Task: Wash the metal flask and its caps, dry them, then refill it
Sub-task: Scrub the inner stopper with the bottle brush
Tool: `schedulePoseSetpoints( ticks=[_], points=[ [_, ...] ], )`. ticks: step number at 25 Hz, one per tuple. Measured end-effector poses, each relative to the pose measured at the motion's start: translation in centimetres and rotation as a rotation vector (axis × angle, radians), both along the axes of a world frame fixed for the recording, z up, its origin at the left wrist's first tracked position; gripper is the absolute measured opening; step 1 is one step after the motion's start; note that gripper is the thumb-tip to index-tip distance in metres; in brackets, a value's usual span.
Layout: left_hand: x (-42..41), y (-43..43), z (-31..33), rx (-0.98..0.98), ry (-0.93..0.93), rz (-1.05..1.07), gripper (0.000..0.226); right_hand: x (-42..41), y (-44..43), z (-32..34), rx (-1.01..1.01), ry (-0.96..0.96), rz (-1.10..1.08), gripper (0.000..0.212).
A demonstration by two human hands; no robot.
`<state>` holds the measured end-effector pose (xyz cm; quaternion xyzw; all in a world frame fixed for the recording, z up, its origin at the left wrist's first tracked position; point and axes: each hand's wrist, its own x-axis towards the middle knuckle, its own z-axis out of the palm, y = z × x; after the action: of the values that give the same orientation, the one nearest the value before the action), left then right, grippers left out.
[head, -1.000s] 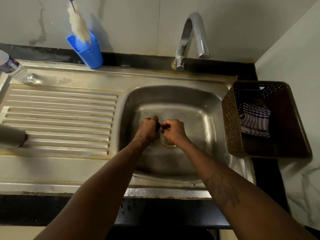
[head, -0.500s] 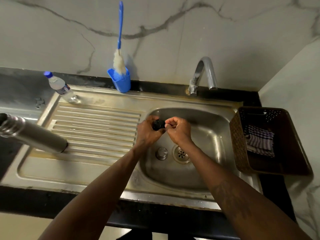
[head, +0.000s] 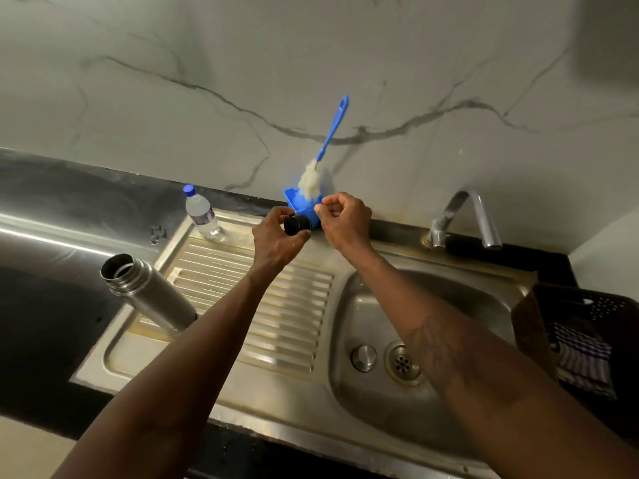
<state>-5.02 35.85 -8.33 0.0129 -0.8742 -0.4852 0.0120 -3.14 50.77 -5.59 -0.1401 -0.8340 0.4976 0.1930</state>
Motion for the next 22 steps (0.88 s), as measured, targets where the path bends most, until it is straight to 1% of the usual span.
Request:
schedulePoseSetpoints(
  ticks=[2,3,5,7,8,9,10,12,13,15,16,18,19,22],
  points=[
    [-1.2,-0.6,0.3,0.030,-0.008,-0.029,0.049,-2.1,-0.4,0.4,-0.015,0.001,-0.027,0.031],
    [-1.9,-0.8,0.4,0.039,-0.009,-0.054,0.051,-3.1,-0.6,0.7,-0.025,-0.016,-0.032,0.040],
    [-3.1,-1.2,0.4,-0.002,0.004,-0.125,0.065,-4.8,-0.8,1.4,-0.023,-0.053,-0.025,0.059],
    [-4.3,-1.2,0.6,-0.102,0.002,-0.196,0.076,-6.2,-1.0,2.1,0.000,-0.076,-0.019,0.067],
    [-4.8,-1.0,0.6,-0.158,-0.001,-0.225,0.076,-6.7,-1.1,2.3,0.021,-0.085,-0.021,0.066],
    [-5.2,-0.7,0.7,-0.207,-0.006,-0.243,0.071,-7.1,-1.2,2.5,0.056,-0.094,-0.026,0.063],
    [-5.5,-0.4,0.8,-0.254,-0.008,-0.251,0.059,-7.5,-1.2,2.6,0.098,-0.100,-0.036,0.058],
    [-6.2,0.2,1.0,-0.344,-0.022,-0.250,0.025,-8.3,-1.1,2.7,0.159,-0.103,-0.064,0.053],
    [-6.3,0.5,1.2,-0.357,-0.027,-0.257,0.021,-8.7,-1.0,2.8,0.171,-0.099,-0.078,0.051],
    [-6.6,0.8,1.4,-0.385,-0.028,-0.270,0.022,-9.3,-0.7,2.9,0.166,-0.078,-0.098,0.044],
    [-6.5,0.9,1.7,-0.397,-0.020,-0.274,0.018,-9.6,-0.7,3.0,0.157,-0.054,-0.108,0.039],
    [-6.6,0.9,1.6,-0.418,-0.013,-0.278,0.019,-9.9,-0.9,3.5,0.145,0.004,-0.134,0.032],
    [-7.0,0.8,1.4,-0.420,-0.011,-0.269,0.026,-10.0,-1.0,3.9,0.139,0.032,-0.147,0.030],
    [-7.5,0.8,0.7,-0.440,-0.002,-0.281,0.028,-9.5,-0.8,5.8,0.146,0.146,-0.174,0.028]
  ],
)
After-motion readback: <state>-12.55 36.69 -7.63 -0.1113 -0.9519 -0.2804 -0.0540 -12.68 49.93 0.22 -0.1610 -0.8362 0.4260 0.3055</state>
